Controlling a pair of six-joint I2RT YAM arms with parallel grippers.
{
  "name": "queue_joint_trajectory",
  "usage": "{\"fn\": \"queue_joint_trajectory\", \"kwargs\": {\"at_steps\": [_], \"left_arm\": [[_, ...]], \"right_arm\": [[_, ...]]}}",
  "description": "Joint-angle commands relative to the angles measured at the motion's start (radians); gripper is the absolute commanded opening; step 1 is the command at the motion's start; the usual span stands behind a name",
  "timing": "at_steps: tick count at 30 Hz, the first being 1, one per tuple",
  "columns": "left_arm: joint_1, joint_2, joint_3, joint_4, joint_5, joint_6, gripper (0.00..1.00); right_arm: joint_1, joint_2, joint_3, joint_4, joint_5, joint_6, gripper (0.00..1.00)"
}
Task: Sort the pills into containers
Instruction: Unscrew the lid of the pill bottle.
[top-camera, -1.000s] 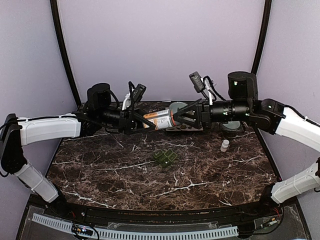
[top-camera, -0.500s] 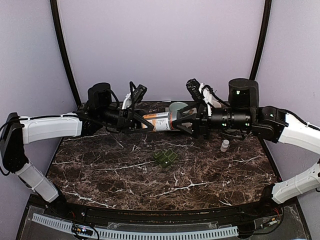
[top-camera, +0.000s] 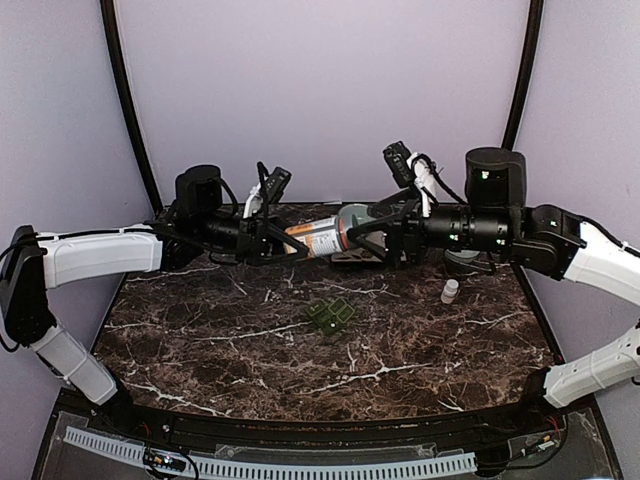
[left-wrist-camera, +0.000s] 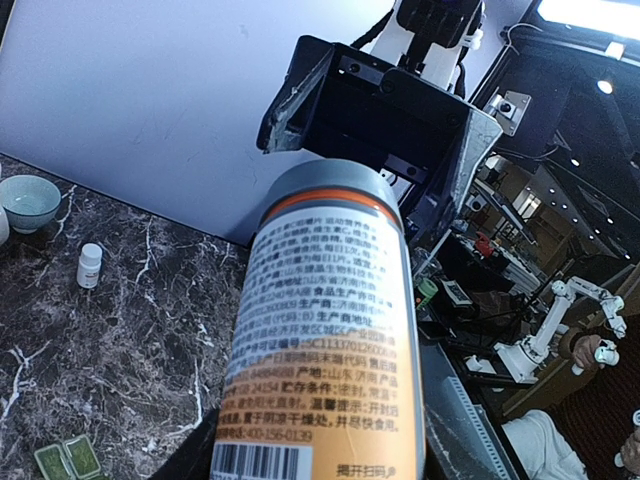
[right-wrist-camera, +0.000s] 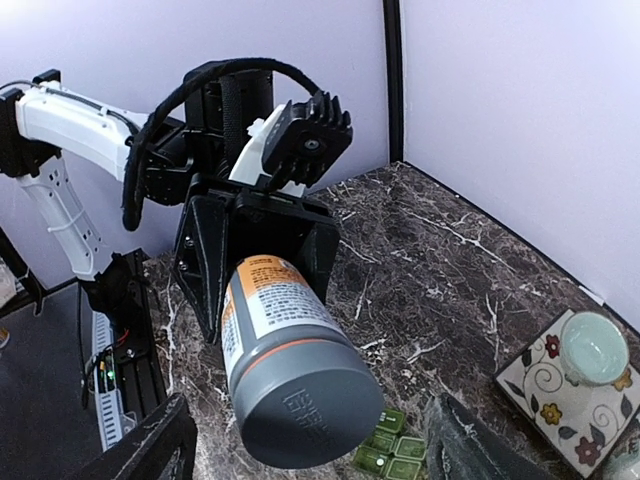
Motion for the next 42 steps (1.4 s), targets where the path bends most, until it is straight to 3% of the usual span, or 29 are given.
{"fn": "queue_joint_trajectory", "kwargs": {"at_steps": [1,6,14,22,42], "left_arm": [[0.003,-0.057,0.022,0.010,-0.036,0.051,0.00],[0.003,-0.059,0.022,0.016,-0.062,0.078,0.00],[0.003,-0.081,0.010,-0.002,-0.110,0.134,0.00],[0.002,-0.080,0.015,-0.055,-0.126,0.187,0.00],[0.002,-0.050,0.047,-0.082,-0.127,0.211,0.00]], "right_arm": [[-0.004,-0.039,0.020,0.002,0.059,0.148,0.80],[-0.039,-0.048,0.006,-0.003,0.119,0.392,0.81],[-0.153,-0.032,-0.058,0.094,-0.054,0.754,0.79],[-0.159,0.022,-0.034,0.130,-0.143,0.847,0.79],[-0.158,0.090,-0.014,0.175,-0.237,0.885,0.80]]}}
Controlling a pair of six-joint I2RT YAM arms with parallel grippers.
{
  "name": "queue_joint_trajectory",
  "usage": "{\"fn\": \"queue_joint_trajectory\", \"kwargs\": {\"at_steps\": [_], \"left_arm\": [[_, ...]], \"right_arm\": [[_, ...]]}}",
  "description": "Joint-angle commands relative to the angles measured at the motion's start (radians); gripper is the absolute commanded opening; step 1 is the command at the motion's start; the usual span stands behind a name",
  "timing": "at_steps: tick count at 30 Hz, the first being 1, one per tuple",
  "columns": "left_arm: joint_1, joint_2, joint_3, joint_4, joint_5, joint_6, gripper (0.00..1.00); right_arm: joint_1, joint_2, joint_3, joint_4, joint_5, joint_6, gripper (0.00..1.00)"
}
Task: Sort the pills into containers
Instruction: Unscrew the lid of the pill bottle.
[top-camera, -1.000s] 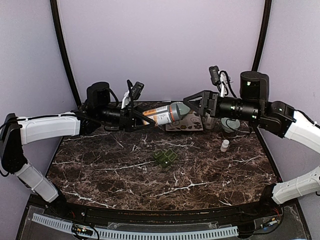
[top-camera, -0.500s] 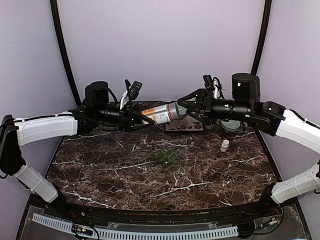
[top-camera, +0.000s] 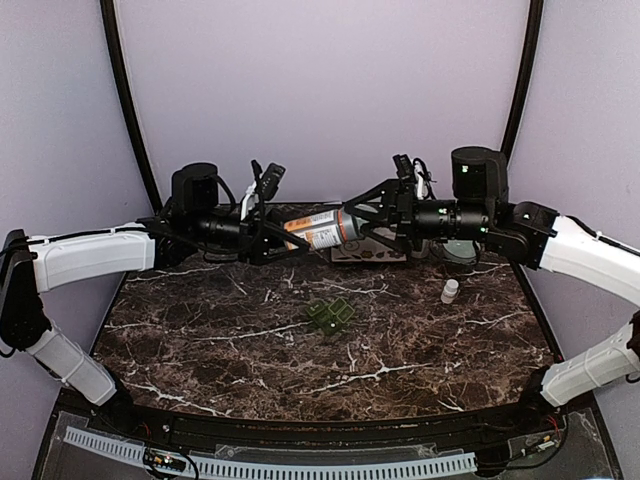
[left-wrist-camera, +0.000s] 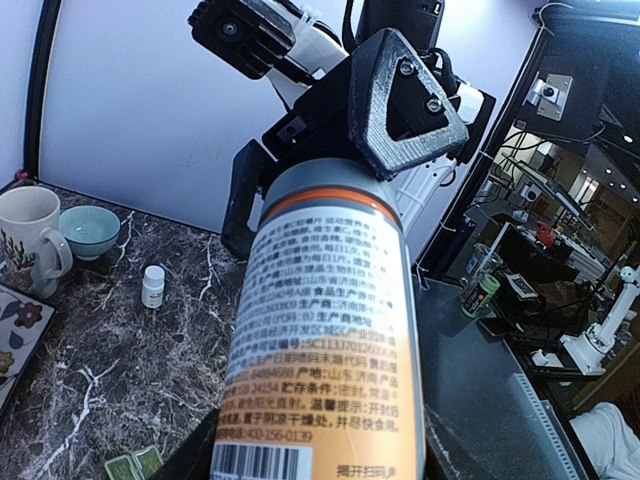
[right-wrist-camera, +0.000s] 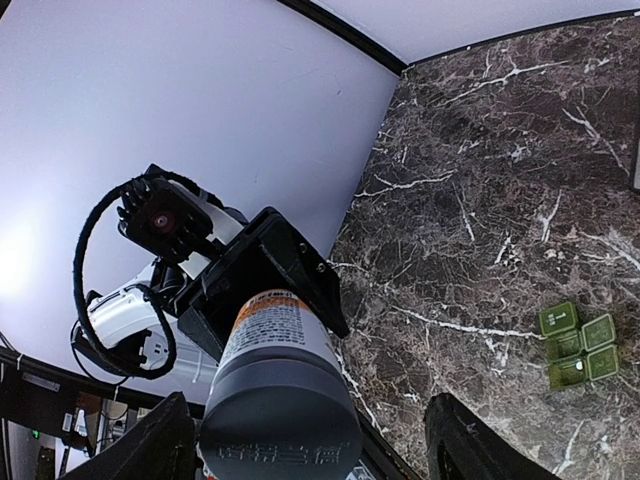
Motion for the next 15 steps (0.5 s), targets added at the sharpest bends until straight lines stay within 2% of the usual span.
{"fn": "queue_joint_trajectory", "kwargs": {"at_steps": [1,9,15], "left_arm": [[0.003,-0.007,0.042,0.012,0.013,0.017,0.00],[0.002,0.005,0.050,0.012,0.018,0.015,0.00],[0.002,0.014,0.053,0.016,0.019,0.015,0.00]], "right_arm": [[-0.001,0.006,0.015,0.068,-0.034,0.011,0.80],[0.003,0.028,0.022,0.070,-0.058,0.011,0.78],[0.014,0.046,0.041,0.060,-0.068,0.001,0.71]]}}
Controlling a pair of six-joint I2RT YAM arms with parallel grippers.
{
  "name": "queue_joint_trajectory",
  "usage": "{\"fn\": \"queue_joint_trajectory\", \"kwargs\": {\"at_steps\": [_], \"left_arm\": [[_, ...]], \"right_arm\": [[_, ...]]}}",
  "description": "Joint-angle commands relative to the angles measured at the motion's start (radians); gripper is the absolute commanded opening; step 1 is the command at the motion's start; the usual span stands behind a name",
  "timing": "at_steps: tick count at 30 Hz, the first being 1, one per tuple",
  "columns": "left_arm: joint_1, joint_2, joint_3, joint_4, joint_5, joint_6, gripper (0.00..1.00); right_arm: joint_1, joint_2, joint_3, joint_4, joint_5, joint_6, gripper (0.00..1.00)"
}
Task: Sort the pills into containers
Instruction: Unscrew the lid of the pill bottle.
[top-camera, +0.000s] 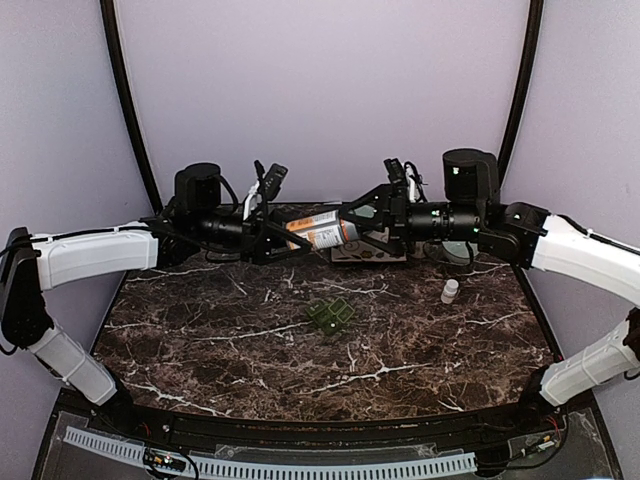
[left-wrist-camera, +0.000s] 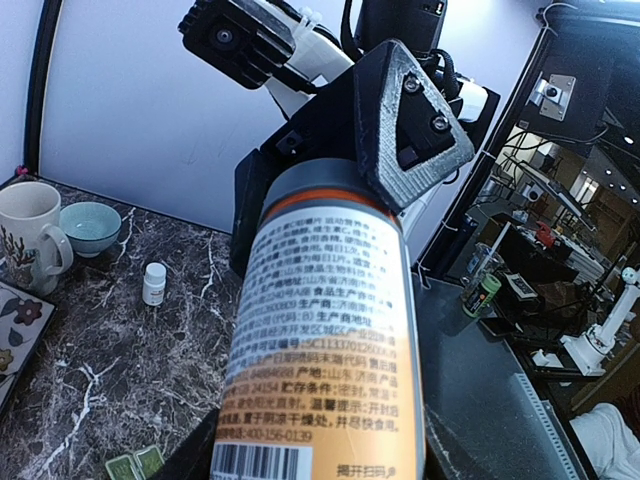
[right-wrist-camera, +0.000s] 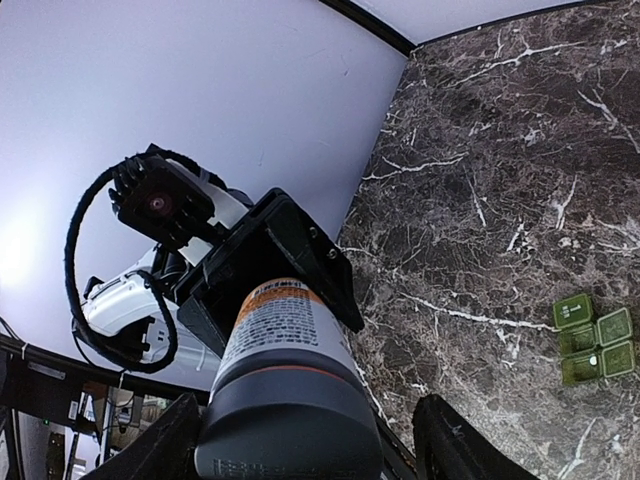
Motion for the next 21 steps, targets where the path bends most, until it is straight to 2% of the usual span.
{"fn": "queue_joint_trajectory", "kwargs": {"at_steps": [1,3,7,9,11,15,21], "left_arm": [[0.003,-0.003,0.042,0.018,0.018,0.014,0.00],[0.002,-0.002,0.041,0.017,0.017,0.015,0.00],[0.003,0.001,0.044,0.015,0.023,0.010,0.00],[0.002,-0.001,0.043,0.024,0.034,-0.004,0.00],[0.001,-0.004,0.042,0.042,0.048,-0.036,0.00],[0.004,0.006,0.061,0.095,0.128,-0.130,0.00],[0.003,0.016,0.070,0.176,0.247,-0.275,0.00]], "right_arm": [[0.009,0.010,0.042,0.031,-0.018,-0.010,0.67],[0.011,0.009,0.046,0.029,-0.019,-0.019,0.57],[0.016,0.021,0.077,-0.015,-0.025,-0.089,0.19],[0.018,0.029,0.098,-0.058,-0.033,-0.160,0.09],[0.020,0.034,0.107,-0.077,-0.054,-0.286,0.04],[0.032,0.005,0.080,-0.104,-0.105,-0.574,0.04],[0.052,-0.064,0.007,-0.109,-0.007,-0.852,0.05]]}}
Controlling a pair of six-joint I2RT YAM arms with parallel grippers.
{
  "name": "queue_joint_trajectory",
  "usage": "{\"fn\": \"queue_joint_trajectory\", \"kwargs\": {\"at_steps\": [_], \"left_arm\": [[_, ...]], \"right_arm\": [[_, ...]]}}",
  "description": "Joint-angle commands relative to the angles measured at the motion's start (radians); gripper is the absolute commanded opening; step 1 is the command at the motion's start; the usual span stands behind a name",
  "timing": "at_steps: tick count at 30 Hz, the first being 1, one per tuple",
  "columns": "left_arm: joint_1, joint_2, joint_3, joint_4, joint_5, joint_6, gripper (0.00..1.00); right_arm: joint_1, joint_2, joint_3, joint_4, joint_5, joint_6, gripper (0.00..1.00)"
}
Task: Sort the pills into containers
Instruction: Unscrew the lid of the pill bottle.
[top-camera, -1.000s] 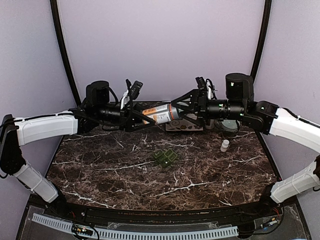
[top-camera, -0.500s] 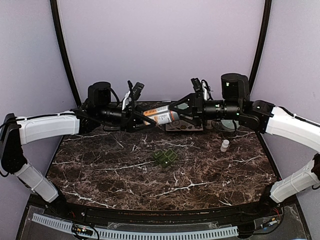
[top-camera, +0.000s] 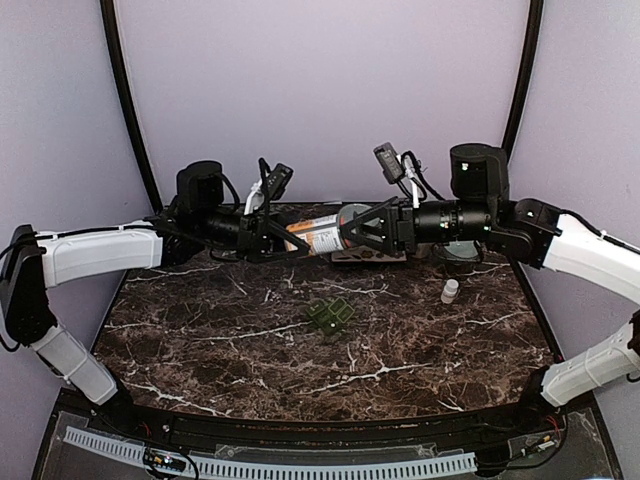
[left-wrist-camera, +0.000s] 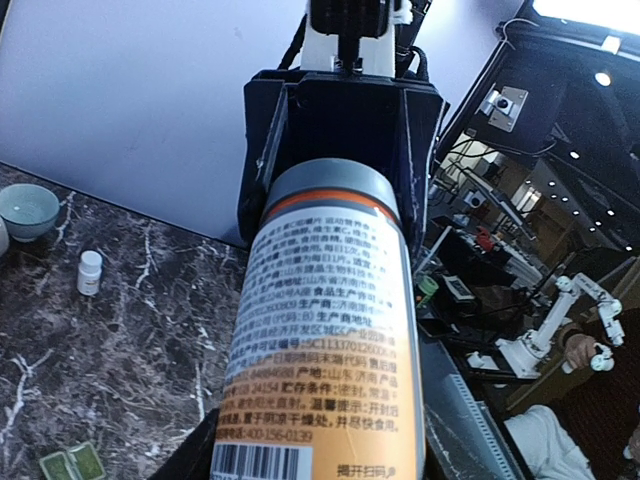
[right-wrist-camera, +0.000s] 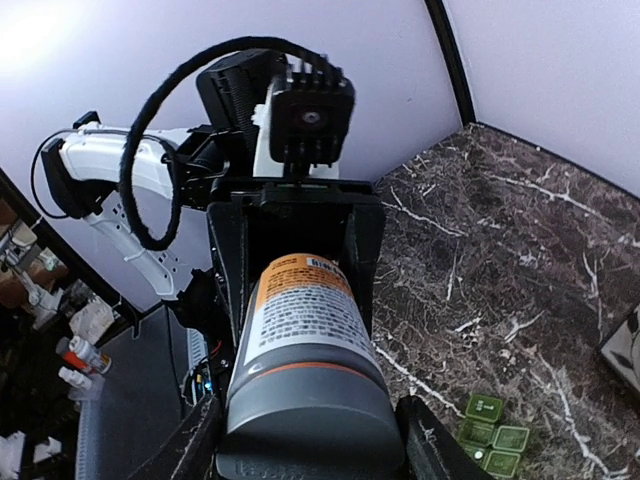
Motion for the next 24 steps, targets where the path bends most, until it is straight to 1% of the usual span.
{"fn": "queue_joint_trajectory", "kwargs": {"at_steps": [1,3,6,13,15,16,18,20,24], "left_arm": [[-0.001,-0.002,0.054,0.133,0.131,-0.140,0.00],[-0.001,0.004,0.052,0.148,0.149,-0.166,0.00],[-0.002,0.013,0.048,0.164,0.158,-0.187,0.00],[-0.001,0.026,0.041,0.169,0.160,-0.186,0.00],[-0.002,0.025,0.042,0.157,0.158,-0.174,0.00],[-0.002,0.024,0.042,0.148,0.155,-0.166,0.00],[-0.002,0.021,0.044,0.130,0.153,-0.149,0.00],[-0.002,0.019,0.042,0.119,0.149,-0.137,0.00],[-0.002,0.011,0.040,0.082,0.140,-0.102,0.00]], "right_arm": [[0.026,-0.049,-0.054,-0.028,0.063,-0.285,0.06],[0.039,-0.059,-0.073,-0.022,0.104,-0.323,0.07],[0.049,-0.060,-0.077,-0.018,0.137,-0.357,0.16],[0.053,-0.056,-0.076,-0.008,0.134,-0.346,0.25],[0.053,-0.061,-0.076,-0.002,0.133,-0.341,0.29],[0.053,-0.061,-0.073,-0.002,0.131,-0.339,0.32],[0.054,-0.058,-0.063,-0.005,0.124,-0.330,0.43],[0.054,-0.053,-0.054,-0.010,0.119,-0.320,0.52],[0.054,-0.055,-0.053,-0.003,0.116,-0.295,0.64]]}}
